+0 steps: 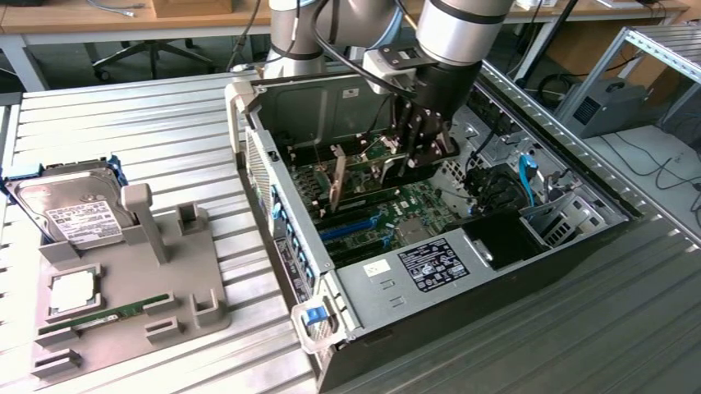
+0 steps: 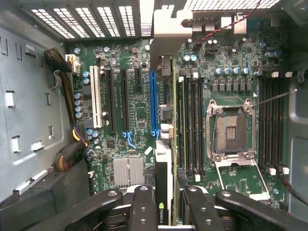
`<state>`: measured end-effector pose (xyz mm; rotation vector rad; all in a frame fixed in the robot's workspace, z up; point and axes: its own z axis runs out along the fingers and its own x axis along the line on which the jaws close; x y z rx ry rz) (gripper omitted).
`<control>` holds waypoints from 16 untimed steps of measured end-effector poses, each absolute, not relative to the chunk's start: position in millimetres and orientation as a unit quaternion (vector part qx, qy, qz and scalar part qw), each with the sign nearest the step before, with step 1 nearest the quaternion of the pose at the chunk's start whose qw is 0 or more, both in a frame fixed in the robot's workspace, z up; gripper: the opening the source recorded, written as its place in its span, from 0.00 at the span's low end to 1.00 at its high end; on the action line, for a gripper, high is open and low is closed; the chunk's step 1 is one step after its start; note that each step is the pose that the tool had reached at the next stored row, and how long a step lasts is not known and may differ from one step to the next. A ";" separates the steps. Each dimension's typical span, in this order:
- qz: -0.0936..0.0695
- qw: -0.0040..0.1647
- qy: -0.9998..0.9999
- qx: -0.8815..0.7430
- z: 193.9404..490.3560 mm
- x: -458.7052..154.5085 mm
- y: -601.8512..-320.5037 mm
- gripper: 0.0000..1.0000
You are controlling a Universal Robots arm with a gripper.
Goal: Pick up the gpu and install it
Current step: 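Insert the gpu into the slot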
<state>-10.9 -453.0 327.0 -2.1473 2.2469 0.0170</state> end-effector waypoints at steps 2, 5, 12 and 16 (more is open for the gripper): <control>0.005 0.017 0.723 -0.691 327.0 -11.2 -453.0 0.27; 0.005 0.017 0.723 -0.691 327.0 -11.5 -453.0 0.27; 0.005 0.017 0.723 -0.691 327.0 -13.2 -453.0 0.27; 0.005 0.017 0.723 -0.691 326.9 -14.0 -453.0 0.27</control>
